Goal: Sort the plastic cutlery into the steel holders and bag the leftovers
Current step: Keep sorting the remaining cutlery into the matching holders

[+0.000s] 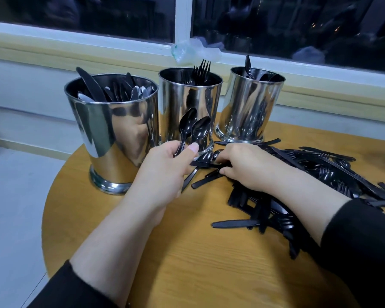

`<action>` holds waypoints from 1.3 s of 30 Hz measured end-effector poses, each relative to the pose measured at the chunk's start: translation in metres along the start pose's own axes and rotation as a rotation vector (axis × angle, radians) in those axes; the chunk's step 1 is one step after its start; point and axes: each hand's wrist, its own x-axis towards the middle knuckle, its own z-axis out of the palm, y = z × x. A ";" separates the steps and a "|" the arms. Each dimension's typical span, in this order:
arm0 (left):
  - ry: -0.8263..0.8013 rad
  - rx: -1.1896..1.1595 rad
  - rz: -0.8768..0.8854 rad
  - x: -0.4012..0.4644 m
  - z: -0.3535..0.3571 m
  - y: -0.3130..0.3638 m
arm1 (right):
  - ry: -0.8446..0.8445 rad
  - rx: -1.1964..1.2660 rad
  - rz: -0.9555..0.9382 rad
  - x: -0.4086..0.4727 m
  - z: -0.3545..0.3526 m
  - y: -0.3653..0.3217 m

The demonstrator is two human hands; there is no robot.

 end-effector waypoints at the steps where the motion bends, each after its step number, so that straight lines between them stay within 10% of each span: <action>1: 0.000 0.004 0.004 0.001 -0.001 0.000 | 0.004 -0.002 0.004 -0.002 0.000 0.002; 14: 0.041 0.007 0.069 -0.001 -0.005 0.003 | 0.297 0.405 0.038 -0.033 -0.003 0.016; 30: 0.100 0.125 0.172 -0.005 0.000 0.012 | 0.142 0.379 -0.013 -0.048 -0.028 0.022; 39: -0.003 0.230 0.124 -0.001 0.002 0.006 | 0.342 0.548 -0.070 -0.046 -0.035 0.004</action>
